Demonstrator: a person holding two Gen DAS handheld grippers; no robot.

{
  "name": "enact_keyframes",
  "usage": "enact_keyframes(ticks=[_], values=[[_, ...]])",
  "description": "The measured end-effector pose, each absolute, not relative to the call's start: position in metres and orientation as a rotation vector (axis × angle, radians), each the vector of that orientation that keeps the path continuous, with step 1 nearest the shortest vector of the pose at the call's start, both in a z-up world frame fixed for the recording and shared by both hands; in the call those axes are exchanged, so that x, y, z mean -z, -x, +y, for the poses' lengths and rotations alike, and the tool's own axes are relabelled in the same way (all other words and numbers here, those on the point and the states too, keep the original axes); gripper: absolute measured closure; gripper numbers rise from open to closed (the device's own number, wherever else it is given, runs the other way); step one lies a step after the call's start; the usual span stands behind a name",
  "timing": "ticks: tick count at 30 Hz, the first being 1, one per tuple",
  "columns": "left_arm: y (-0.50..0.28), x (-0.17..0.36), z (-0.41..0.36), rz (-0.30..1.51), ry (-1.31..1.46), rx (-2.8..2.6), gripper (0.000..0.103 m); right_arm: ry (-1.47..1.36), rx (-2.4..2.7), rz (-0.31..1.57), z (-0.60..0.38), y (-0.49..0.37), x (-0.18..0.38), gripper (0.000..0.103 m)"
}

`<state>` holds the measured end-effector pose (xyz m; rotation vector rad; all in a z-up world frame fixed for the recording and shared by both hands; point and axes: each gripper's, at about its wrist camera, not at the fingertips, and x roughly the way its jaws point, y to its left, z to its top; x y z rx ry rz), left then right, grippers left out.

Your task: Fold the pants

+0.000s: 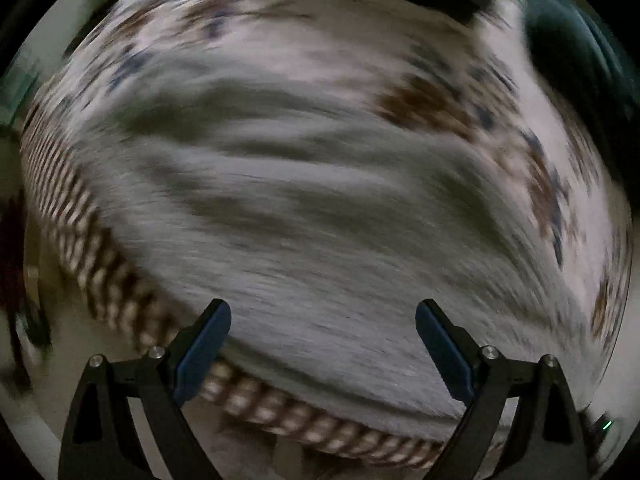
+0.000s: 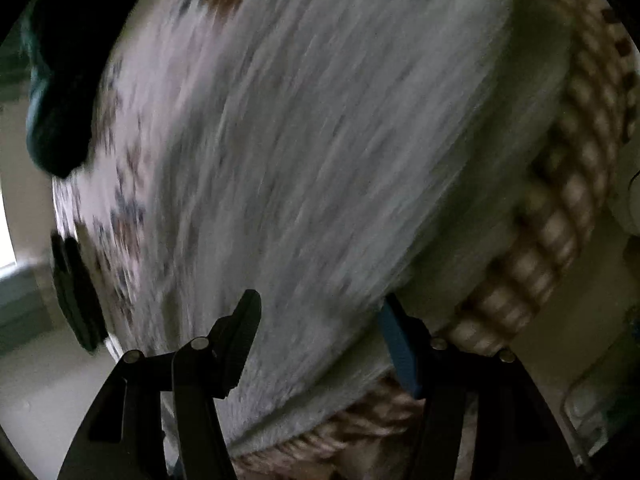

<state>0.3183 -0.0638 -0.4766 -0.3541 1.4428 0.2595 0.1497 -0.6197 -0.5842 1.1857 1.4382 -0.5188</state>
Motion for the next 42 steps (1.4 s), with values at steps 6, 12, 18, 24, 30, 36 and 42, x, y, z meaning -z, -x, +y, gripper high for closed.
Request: enact_keyframes(ticks=[6, 12, 18, 24, 30, 36, 42], values=[[-0.33, 0.487, 0.055, 1.348, 0.621, -0.364, 0.009, -1.188, 0.476, 1.49, -0.532, -0.166, 0.601, 0.056], [-0.349, 0.517, 0.119, 1.274, 0.734, -0.371, 0.096, -1.127, 0.615, 1.424, -0.486, -0.173, 0.596, 0.096], [-0.33, 0.487, 0.143, 1.197, 0.748, -0.322, 0.099, -1.047, 0.651, 1.407, -0.457, -0.176, 0.564, 0.097], [-0.313, 0.483, 0.183, 1.182, 0.76, -0.394, 0.099, -0.974, 0.617, 1.456, -0.46, -0.157, 0.544, 0.097], [-0.321, 0.495, 0.173, 1.204, 0.919, -0.272, 0.092, -0.977, 0.604, 1.558, -0.473, -0.149, 0.569, 0.085], [-0.327, 0.495, 0.155, 1.202, 0.977, -0.244, 0.055, -1.08, 0.523, 1.542, -0.468, -0.157, 0.575, 0.048], [-0.332, 0.504, 0.152, 1.181, 0.913, -0.298, 0.041, -1.142, 0.454, 1.567, -0.439, -0.162, 0.591, 0.048]])
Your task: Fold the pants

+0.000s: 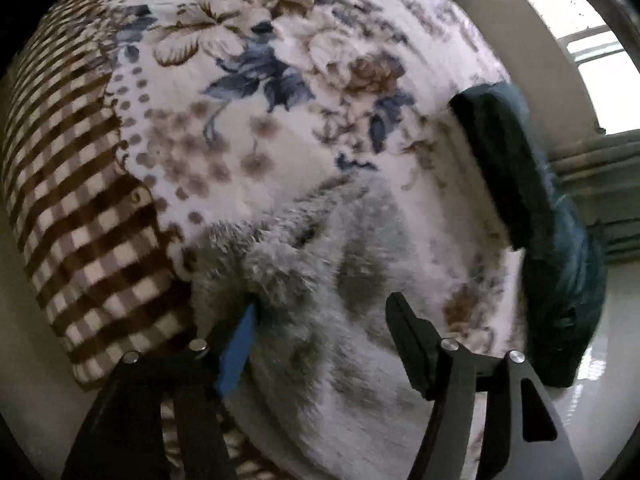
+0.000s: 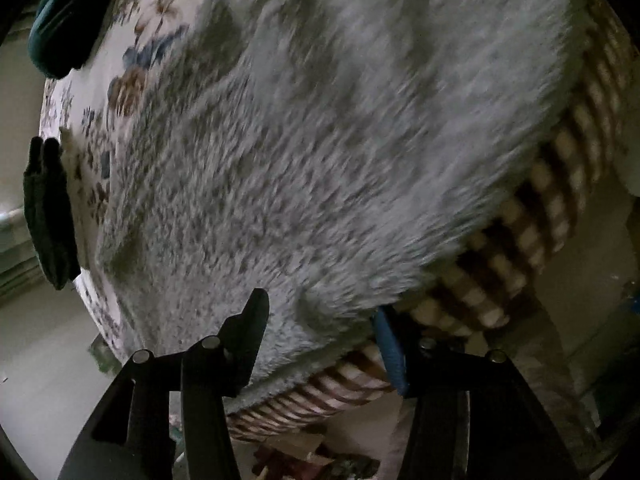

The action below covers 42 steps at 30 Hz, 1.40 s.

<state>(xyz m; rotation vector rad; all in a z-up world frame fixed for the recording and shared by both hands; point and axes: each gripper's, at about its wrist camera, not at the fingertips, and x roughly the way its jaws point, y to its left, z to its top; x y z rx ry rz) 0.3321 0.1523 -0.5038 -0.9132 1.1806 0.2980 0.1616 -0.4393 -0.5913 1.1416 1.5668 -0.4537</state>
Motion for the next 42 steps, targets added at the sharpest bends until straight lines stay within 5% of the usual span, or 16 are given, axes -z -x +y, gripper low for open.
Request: enact_keyframes(ticks=[2, 3, 4, 12, 16, 21, 23, 24, 25, 26, 36, 42], values=[[-0.344, 0.522, 0.149, 1.23, 0.843, -0.31, 0.044, -1.142, 0.442, 1.553, -0.429, -0.164, 0.599, 0.054], [-0.347, 0.526, 0.147, 1.24, 0.82, -0.308, 0.055, -1.12, 0.453, 1.554, -0.425, -0.164, 0.6, 0.063], [-0.349, 0.528, 0.146, 1.245, 0.797, -0.298, 0.094, -1.108, 0.468, 1.55, -0.422, -0.163, 0.601, 0.089], [-0.325, 0.476, 0.164, 1.124, 0.773, -0.286, 0.096, -1.059, 0.503, 1.53, -0.405, -0.152, 0.572, 0.096], [-0.319, 0.491, 0.174, 1.184, 0.773, -0.334, 0.095, -1.026, 0.477, 1.562, -0.403, -0.153, 0.571, 0.096], [-0.306, 0.513, 0.176, 1.317, 0.792, -0.396, 0.078, -1.006, 0.412, 1.664, -0.411, -0.157, 0.593, 0.083], [-0.304, 0.496, 0.168, 1.321, 0.672, -0.437, 0.047, -1.005, 0.377, 1.653, -0.422, -0.157, 0.587, 0.058], [-0.304, 0.488, 0.162, 1.317, 0.621, -0.442, 0.037, -0.997, 0.363, 1.64, -0.432, -0.155, 0.579, 0.052], [-0.305, 0.48, 0.157, 1.312, 0.574, -0.449, 0.015, -0.988, 0.358, 1.627, -0.441, -0.15, 0.57, 0.049], [-0.306, 0.47, 0.151, 1.304, 0.522, -0.452, 0.011, -0.977, 0.361, 1.61, -0.452, -0.148, 0.561, 0.049], [-0.34, 0.443, -0.019, 1.326, 0.38, -0.214, 0.011, -0.952, 0.794, 1.232, -0.693, -0.115, 0.49, 0.049], [-0.344, 0.464, -0.146, 1.422, 0.346, -0.04, 0.011, -0.828, 0.938, 1.362, -0.766, -0.092, 0.513, 0.049]])
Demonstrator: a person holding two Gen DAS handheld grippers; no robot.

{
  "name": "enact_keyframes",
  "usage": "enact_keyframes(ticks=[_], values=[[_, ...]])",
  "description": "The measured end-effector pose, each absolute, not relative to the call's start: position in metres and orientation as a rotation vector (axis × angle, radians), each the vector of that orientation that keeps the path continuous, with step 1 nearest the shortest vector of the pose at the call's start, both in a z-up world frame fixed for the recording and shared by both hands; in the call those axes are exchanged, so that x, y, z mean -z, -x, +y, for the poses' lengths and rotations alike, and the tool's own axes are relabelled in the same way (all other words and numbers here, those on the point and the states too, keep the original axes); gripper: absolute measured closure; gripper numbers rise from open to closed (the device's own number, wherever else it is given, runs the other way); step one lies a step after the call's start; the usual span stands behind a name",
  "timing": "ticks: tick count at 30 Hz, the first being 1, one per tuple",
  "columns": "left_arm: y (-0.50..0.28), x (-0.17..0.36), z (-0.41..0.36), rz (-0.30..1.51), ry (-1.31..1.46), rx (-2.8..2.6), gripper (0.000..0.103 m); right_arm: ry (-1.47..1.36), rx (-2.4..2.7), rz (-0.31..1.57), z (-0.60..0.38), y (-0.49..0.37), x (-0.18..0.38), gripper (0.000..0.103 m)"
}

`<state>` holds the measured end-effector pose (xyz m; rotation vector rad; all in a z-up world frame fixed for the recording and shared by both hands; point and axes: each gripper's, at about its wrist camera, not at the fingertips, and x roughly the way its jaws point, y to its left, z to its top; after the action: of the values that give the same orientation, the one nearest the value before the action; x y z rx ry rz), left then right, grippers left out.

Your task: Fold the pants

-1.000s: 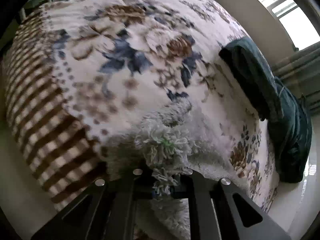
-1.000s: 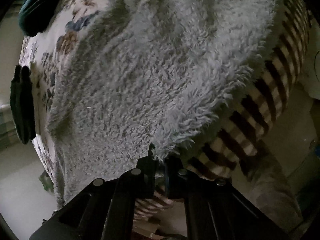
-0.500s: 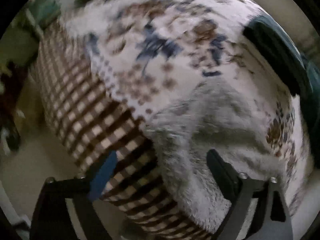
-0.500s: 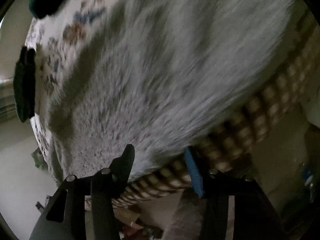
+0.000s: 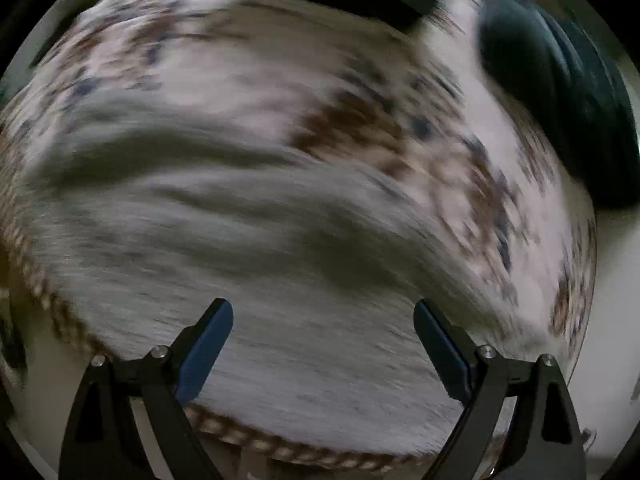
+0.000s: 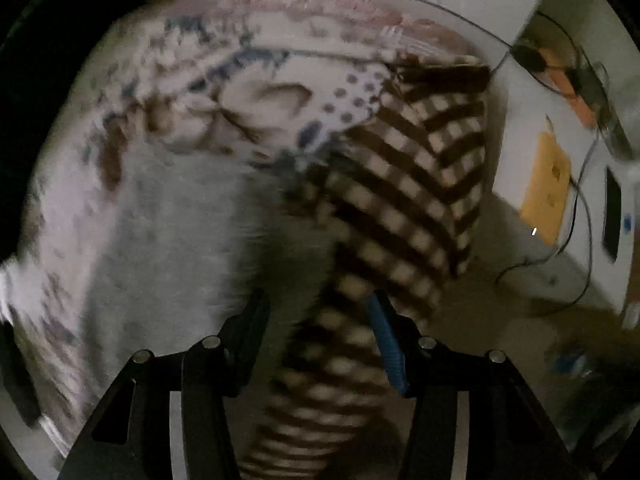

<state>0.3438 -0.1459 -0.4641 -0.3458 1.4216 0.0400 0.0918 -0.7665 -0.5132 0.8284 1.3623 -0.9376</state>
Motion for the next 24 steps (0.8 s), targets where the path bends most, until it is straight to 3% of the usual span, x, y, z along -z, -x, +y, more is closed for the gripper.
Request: enact_keyframes(ticks=[5, 9, 15, 19, 24], values=[[-0.343, 0.48, -0.248, 1.474, 0.239, 0.126, 0.011, -0.53, 0.823, 1.498, -0.756, -0.117, 0.533, 0.049], [-0.346, 0.487, -0.305, 1.502, 0.188, 0.228, 0.011, -0.401, 0.867, 1.44, -0.78, -0.134, 0.547, 0.049], [-0.344, 0.481, -0.357, 1.496, 0.139, 0.326, 0.011, -0.923, 1.083, 1.264, -0.864, -0.082, 0.536, 0.049], [-0.341, 0.484, -0.368, 1.5, 0.1, 0.34, 0.011, -1.135, 0.868, 1.095, -0.848, -0.072, 0.504, 0.049], [-0.338, 0.489, -0.358, 1.526, 0.085, 0.313, 0.011, -1.195, 0.716, 1.131, -0.808, -0.093, 0.525, 0.05]])
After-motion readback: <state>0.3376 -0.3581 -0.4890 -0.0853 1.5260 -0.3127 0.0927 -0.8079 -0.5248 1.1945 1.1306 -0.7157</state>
